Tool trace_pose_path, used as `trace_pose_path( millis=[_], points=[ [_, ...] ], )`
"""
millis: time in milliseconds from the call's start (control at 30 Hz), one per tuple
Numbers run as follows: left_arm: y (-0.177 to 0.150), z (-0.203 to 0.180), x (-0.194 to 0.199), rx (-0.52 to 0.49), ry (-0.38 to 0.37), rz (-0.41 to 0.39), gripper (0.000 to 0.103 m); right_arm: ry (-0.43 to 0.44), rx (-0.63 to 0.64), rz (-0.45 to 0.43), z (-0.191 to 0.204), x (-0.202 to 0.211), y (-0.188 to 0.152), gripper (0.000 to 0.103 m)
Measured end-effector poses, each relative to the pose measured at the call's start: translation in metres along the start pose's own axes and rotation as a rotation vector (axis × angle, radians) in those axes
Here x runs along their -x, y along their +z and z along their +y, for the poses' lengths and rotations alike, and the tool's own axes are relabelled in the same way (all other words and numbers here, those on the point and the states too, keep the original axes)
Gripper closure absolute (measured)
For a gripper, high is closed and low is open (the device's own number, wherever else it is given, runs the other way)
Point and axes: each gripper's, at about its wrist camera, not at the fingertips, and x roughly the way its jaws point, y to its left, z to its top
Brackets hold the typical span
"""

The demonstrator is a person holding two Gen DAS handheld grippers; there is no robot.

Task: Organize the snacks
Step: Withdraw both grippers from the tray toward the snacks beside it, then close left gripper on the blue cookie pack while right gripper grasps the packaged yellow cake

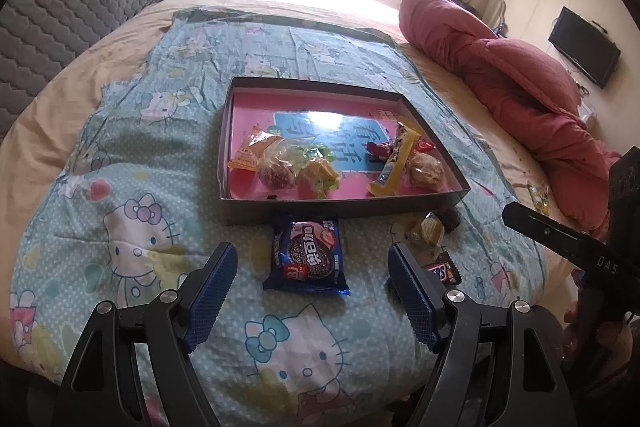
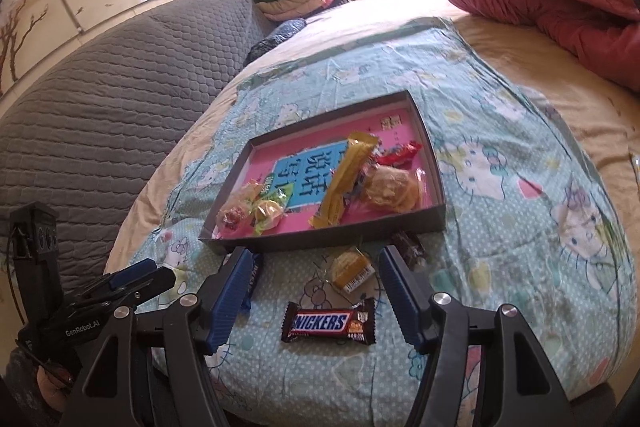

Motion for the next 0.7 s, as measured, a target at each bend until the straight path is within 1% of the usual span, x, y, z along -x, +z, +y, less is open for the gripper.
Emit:
trace_pose_path(
  millis=[100, 400, 700],
  points=[
    [-0.002, -0.001, 0.0, 0.0, 0.003, 0.008, 0.024, 0.004, -0.017, 0.01, -0.004, -0.001, -0.003, 0.038],
    [-0.008, -0.008, -0.003, -0.017, 0.006, 0.028, 0.024, 0.003, 0.016, 0.025, 0.004, 0.001, -0.011, 0.036],
    [-0.014, -0.013, -0.008, -0.026, 0.013, 0.065, 0.024, 0.002, 0.016, 0.045, 0.004, 0.0, -0.018, 0.036]
  ],
)
